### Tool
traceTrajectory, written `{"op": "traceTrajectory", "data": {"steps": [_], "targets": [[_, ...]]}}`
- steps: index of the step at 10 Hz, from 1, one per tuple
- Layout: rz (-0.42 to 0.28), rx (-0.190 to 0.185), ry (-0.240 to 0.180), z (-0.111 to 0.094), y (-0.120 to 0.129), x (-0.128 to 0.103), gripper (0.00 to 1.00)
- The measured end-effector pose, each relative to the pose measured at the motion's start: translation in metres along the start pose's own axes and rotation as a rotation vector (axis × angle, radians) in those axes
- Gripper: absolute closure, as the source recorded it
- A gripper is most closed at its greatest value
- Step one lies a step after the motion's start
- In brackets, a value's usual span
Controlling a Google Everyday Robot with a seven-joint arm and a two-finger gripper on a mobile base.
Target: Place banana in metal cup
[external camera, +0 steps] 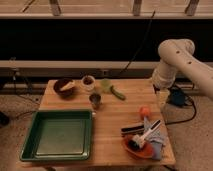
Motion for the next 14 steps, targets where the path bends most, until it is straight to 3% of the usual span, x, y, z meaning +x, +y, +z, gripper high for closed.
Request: {"op": "traceTrajectory", "data": {"steps": [10, 12, 14], "targets": [[0.0, 0.0, 0.0, -0.001, -0.001, 0.0, 0.2], [0.011, -0.015, -0.037, 0.004, -0.007, -0.003, 0.2], [0.004, -0.021, -0.082, 0.012, -0.021, -0.024, 0.2]]}}
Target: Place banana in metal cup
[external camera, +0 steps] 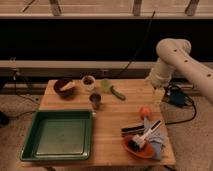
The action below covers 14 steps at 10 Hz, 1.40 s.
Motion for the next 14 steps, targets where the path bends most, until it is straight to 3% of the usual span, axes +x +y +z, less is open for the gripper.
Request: {"op": "traceTrajectory", "data": {"steps": [3, 6, 9, 11, 14], "targets": [[0.004, 0.021, -0.038, 0.012, -0.012, -0.02, 0.2], [0.0, 0.083, -0.09, 0.031, -0.036, -0.056, 0.2], [-0.005, 0.148, -0.149, 0.064, -0.075, -0.113, 0.2], [0.009, 0.183, -0.189, 0.076, -0.107, -0.128, 0.2], [0.039, 0.195, -0.28, 0.079, -0.152, -0.144, 0.2]]}}
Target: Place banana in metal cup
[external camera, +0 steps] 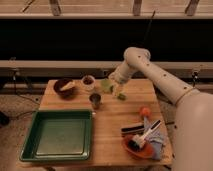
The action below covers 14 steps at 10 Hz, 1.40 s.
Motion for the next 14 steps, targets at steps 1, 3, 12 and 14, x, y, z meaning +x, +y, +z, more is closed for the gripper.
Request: {"op": "traceTrajectory", "data": {"steps": [1, 3, 12, 14], "targets": [[0.008, 0.002, -0.013, 0.002, -0.006, 0.0, 0.2], [0.008, 0.003, -0.016, 0.002, -0.007, -0.001, 0.2], [-0.044, 0.091, -0.082, 0.01, -0.025, -0.043, 0.2], [-0.053, 0.106, -0.104, 0.013, -0.034, -0.054, 0.2]]}}
